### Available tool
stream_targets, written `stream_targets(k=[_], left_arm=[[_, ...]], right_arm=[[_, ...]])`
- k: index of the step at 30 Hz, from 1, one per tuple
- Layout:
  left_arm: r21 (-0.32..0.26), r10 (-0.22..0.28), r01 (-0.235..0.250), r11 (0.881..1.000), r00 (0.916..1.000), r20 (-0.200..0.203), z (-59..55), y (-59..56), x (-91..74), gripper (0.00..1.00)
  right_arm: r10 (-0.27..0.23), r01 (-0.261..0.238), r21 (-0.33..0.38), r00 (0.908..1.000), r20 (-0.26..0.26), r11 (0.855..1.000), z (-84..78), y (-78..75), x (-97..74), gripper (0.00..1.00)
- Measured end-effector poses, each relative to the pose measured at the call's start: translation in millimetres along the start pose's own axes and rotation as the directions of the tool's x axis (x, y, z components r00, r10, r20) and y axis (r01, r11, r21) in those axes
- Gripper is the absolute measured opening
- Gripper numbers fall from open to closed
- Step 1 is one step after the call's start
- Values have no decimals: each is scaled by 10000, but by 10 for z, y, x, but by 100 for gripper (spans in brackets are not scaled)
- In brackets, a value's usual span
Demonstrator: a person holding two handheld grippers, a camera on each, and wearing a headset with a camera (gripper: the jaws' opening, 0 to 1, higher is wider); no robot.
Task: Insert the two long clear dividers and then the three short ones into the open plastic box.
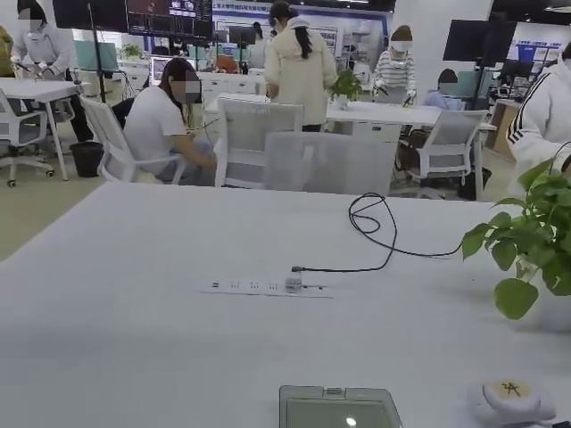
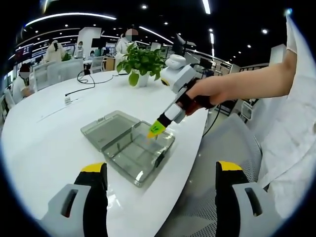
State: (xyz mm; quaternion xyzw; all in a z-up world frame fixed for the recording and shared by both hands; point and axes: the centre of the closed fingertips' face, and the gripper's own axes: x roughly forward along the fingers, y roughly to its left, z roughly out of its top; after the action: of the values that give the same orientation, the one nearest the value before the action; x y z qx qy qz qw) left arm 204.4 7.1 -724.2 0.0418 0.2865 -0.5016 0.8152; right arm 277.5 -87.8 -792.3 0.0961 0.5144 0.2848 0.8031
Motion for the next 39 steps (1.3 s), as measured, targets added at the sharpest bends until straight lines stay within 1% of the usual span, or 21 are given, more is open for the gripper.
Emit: stream_targets(k=[2, 4, 7, 11, 13, 15, 16, 20, 22, 24, 25, 26, 27, 28, 30, 32, 33, 35, 37, 38, 39], left_arm=[[-83, 86, -86, 9999, 10000, 4, 7, 7, -4, 92], [-122, 183, -183, 9998, 9998, -26, 9, 20, -7, 92], [-189, 362, -363, 9992, 9993, -30, 13, 46, -15, 92], [-318, 648, -648, 9974, 9979, -37, 24, 99, -26, 92], [-403, 784, -784, 9961, 9969, -7, 32, 128, -33, 92], [-456, 914, -913, 9948, 9958, -13, 33, 156, -38, 92], [-519, 996, -994, 9937, 9950, 8, 37, 173, -40, 92], [-644, 1235, -1233, 9903, 9923, -7, 31, 222, -42, 92], [-721, 1365, -1364, 9880, 9906, -36, 23, 248, -43, 92], [-761, 1489, -1488, 9859, 9888, -47, 12, 273, -47, 92], [-801, 1563, -1567, 9844, 9877, -103, -3, 291, -51, 92], [-853, 1608, -1614, 9832, 9869, -140, -13, 301, -54, 92], [-1043, 1699, -1715, 9796, 9852, -248, -39, 322, -62, 92], [-1098, 1736, -1757, 9783, 9844, -288, -49, 331, -66, 92], [-1042, 1875, -1890, 9764, 9820, -239, -54, 363, -77, 91], [-1251, 2017, -2050, 9707, 9787, -390, -99, 406, -92, 90], [-1329, 2063, -2107, 9685, 9774, -461, -120, 424, -94, 89], [-1390, 2196, -2270, 9639, 9733, -666, -175, 469, -101, 89], [-1450, 2346, -2467, 9582, 9674, -956, -248, 525, -112, 88], [-1444, 2411, -2535, 9565, 9656, -980, -264, 549, -115, 87], [-1509, 2486, -2632, 9529, 9624, -1091, -292, 574, -122, 86]], right_arm=[[125, -123, -146, 9999, 107, 9998, 21, 24, -55, 22], [467, -448, -525, 9983, 354, 9976, 70, 76, -106, 24], [690, -663, -759, 9971, 336, 9949, 73, 120, -177, 29], [998, -895, -1691, 9936, 534, 9815, 98, 139, -281, 34], [1299, -1118, -2318, 9894, 644, 9663, 104, 165, -326, 38], [1352, -1170, -2601, 9894, 531, 9585, 66, 159, -360, 43], [1476, -1235, -3032, 9873, 580, 9449, 65, 162, -381, 45], [1808, -1467, -3615, 9816, 621, 9207, 22, 157, -454, 52], [2041, -1572, -4080, 9762, 738, 8993, 10, 150, -497, 56], [2079, -1621, -4144, 9758, 676, 8955, -40, 106, -533, 59], [2257, -1684, -4424, 9709, 799, 8809, -40, 103, -557, 60], [2241, -1672, -4459, 9715, 776, 8793, -60, 84, -568, 62], [2325, -1732, -4608, 9697, 748, 8704, -81, 71, -588, 64], [2576, -1802, -4964, 9619, 915, 8492, -56, 99, -604, 65], [2638, -1808, -5072, 9598, 959, 8426, -91, 80, -643, 69], [2848, -1882, -5333, 9529, 1041, 8247, -108, 77, -675, 72], [2848, -1901, -5331, 9533, 1004, 8244, -126, 58, -681, 74], [3000, -1916, -5600, 9479, 1075, 8060, -150, 43, -710, 76], [3095, -1940, -5735, 9445, 1099, 7959, -186, 22, -737, 78], [3149, -1960, -5786, 9425, 1116, 7917, -201, 24, -753, 78], [3157, -1960, -5796, 9422, 1123, 7910, -226, 7, -766, 79]])
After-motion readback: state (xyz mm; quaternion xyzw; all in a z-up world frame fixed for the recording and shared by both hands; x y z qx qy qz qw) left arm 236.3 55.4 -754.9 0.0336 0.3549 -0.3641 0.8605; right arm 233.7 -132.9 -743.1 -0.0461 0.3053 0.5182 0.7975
